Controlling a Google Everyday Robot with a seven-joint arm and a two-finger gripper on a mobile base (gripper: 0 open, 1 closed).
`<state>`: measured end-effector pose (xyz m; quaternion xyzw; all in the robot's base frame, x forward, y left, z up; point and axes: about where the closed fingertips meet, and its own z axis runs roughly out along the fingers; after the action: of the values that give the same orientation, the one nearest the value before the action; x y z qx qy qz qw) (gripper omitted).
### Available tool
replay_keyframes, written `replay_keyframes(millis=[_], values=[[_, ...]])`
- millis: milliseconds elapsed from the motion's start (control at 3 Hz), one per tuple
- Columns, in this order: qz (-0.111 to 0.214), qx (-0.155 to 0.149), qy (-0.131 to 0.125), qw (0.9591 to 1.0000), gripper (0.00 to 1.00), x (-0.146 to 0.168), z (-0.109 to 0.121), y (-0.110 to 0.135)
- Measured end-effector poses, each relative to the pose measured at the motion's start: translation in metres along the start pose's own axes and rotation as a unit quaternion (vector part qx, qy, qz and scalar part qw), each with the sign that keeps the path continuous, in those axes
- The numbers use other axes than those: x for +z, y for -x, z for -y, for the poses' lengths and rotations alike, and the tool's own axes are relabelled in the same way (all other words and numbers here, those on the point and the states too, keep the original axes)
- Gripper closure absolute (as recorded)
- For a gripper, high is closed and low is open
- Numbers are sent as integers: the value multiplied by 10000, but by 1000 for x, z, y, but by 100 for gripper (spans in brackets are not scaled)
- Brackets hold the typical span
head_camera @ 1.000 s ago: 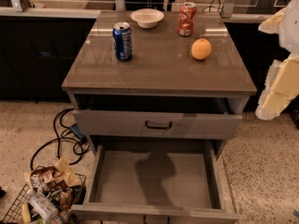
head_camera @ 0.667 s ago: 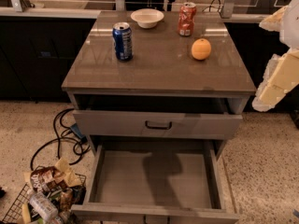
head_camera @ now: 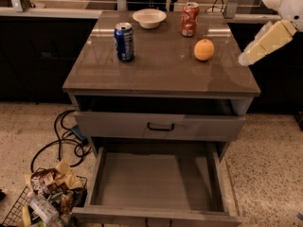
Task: Place orange into middle drawer
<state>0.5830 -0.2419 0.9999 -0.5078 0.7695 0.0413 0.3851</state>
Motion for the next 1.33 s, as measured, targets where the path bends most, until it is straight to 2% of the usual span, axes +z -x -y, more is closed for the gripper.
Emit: replay_keyframes(millis=[333, 667, 1000, 1333], values=[[823, 468, -74, 9955, 0, 41, 42, 4], [1419, 899, -118, 9857, 0, 80, 67, 3], [1529, 1008, -121, 9830, 0, 92, 72, 0], [1529, 1008, -120, 9830, 0, 93, 72, 0]])
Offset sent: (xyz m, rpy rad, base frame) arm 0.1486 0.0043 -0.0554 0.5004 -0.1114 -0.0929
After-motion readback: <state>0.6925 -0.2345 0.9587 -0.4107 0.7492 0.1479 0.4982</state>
